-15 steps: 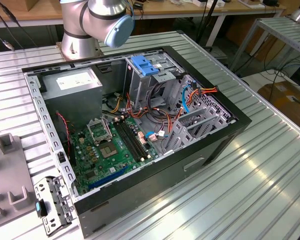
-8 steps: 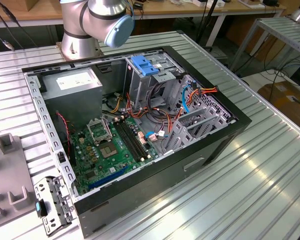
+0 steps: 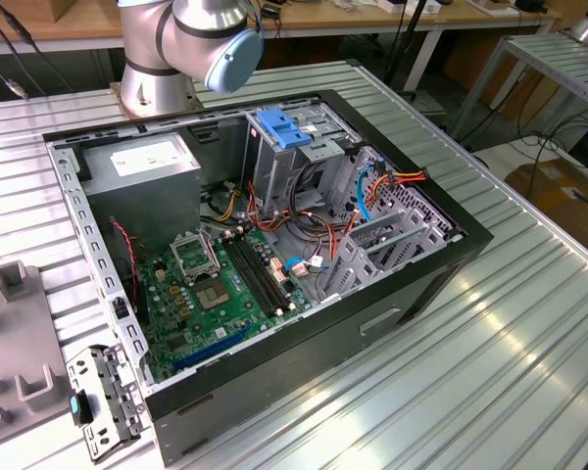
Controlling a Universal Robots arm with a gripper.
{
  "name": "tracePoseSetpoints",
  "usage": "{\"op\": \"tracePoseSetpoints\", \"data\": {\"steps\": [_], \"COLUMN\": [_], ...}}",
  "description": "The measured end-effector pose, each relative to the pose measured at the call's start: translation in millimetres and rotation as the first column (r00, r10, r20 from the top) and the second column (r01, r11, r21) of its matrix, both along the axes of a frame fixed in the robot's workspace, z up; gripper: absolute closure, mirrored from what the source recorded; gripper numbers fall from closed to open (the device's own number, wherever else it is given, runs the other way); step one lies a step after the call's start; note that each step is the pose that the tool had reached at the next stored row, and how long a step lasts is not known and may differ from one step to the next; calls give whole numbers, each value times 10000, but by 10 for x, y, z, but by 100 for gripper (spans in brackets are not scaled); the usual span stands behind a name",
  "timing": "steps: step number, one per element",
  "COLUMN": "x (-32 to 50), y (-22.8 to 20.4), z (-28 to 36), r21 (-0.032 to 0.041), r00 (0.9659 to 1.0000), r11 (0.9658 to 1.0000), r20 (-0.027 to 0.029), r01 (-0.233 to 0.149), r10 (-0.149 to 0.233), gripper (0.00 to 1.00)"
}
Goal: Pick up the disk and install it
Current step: 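Pick up the disk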
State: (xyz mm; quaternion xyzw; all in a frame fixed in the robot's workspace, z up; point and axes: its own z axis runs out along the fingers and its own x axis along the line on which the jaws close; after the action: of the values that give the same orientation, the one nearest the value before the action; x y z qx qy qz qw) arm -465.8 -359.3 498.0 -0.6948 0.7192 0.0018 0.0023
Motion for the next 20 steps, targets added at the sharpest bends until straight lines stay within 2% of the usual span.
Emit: {"op": "tracePoseSetpoints", "data": {"steps": [9,20], "x": [56,189], "y": [0,0], "z": [0,0], "r21": [0,0], "r00": [10000,10000], "r11": [10000,10000], "r20": [-1,-1], "r01": [0,0], "r10": [0,0], "gripper": [63,63]}}
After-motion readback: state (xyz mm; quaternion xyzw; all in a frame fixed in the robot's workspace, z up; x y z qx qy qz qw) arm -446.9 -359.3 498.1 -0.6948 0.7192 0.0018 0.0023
